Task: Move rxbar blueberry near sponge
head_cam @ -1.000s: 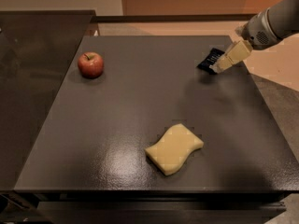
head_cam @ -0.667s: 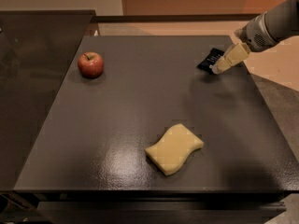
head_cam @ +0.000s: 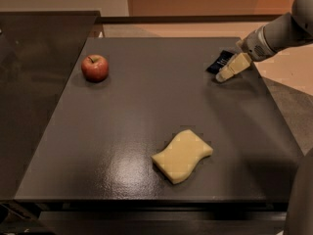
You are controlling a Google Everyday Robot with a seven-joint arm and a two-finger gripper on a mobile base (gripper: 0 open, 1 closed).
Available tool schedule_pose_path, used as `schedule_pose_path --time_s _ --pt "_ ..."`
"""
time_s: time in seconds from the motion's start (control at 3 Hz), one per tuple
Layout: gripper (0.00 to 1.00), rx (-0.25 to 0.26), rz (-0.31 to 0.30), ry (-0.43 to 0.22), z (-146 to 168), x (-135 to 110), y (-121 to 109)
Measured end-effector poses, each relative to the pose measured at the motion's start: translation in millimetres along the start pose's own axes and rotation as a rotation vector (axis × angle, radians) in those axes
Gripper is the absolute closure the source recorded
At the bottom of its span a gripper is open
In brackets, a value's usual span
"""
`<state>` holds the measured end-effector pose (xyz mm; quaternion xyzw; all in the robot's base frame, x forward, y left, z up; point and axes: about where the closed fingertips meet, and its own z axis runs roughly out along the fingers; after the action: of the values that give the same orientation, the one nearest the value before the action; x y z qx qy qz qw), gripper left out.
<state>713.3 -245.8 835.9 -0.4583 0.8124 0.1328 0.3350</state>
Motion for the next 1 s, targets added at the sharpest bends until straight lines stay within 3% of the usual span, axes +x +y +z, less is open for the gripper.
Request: schedule_pose_path --time_s 0.33,0.67,1.0 --pt "0.00 -0.004 0.007 -0.004 3.7 2.8 -2.2" --pt "0.17 -0.009 0.011 -0.008 5.3 4.5 -3.9" --pt "0.41 -0.018 0.012 -0.010 7.2 5.1 -4.2"
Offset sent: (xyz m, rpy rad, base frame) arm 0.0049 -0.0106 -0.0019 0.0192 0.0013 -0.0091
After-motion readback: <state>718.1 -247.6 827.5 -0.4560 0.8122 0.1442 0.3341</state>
